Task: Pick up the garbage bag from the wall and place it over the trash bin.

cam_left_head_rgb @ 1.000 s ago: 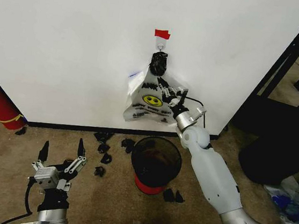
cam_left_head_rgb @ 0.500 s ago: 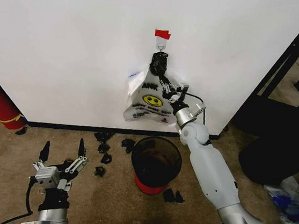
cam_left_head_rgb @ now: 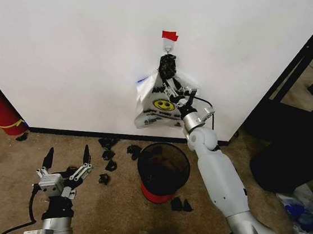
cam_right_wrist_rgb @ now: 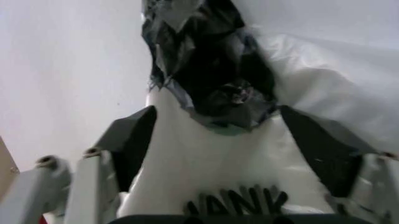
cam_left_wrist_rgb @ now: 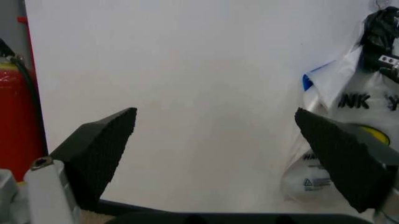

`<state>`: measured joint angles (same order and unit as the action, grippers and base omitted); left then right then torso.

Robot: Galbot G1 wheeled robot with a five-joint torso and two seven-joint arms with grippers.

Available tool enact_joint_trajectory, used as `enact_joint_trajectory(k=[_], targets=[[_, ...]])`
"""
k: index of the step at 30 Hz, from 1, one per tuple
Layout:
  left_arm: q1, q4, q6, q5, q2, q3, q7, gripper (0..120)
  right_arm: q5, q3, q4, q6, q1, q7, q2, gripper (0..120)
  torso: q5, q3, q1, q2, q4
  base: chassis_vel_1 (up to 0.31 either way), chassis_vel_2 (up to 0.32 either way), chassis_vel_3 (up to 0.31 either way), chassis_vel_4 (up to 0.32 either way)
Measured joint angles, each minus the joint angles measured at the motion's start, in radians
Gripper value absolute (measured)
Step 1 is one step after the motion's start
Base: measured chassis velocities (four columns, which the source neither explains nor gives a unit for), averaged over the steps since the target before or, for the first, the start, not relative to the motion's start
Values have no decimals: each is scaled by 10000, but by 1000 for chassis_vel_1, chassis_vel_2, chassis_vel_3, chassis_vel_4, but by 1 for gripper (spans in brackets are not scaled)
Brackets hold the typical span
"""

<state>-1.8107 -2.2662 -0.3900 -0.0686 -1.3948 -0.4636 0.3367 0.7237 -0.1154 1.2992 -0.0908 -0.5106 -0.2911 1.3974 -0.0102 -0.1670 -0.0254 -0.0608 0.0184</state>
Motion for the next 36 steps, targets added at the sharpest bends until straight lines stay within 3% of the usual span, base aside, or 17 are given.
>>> enact_joint_trajectory(k=[2,5,10,14,17,20,27,36], targets=[[29,16,0,-12,4,-3,4,100,0,54,-7,-3,40,-4,0,88,0,0,0,0,-3,0,0,0,0],[34,23,0,-22,6,-4,6,100,0,62,-19,-5,47,-4,3,88,0,0,0,0,-1,0,0,0,0],[73,81,7,-33,55,4,8,100,2,63,-54,-18,58,-1,11,65,1,0,0,0,4,0,0,0,0],[114,95,28,-36,58,34,8,100,32,70,93,-19,16,67,1,51,1,-2,-2,1,-15,0,0,0,0],[120,100,33,-36,59,59,9,100,76,66,81,-18,31,124,0,39,1,-1,-2,1,-4,0,0,0,0],[120,100,34,-36,61,68,9,100,99,57,39,-18,58,158,-3,32,1,-2,-2,2,-3,0,0,0,0],[91,90,34,-73,87,36,9,100,232,67,19,-2,131,270,-4,3,0,-2,-2,2,-3,0,0,0,0],[65,44,25,-88,86,19,9,100,381,74,92,16,144,418,31,0,0,-1,-2,2,-3,0,0,0,0]])
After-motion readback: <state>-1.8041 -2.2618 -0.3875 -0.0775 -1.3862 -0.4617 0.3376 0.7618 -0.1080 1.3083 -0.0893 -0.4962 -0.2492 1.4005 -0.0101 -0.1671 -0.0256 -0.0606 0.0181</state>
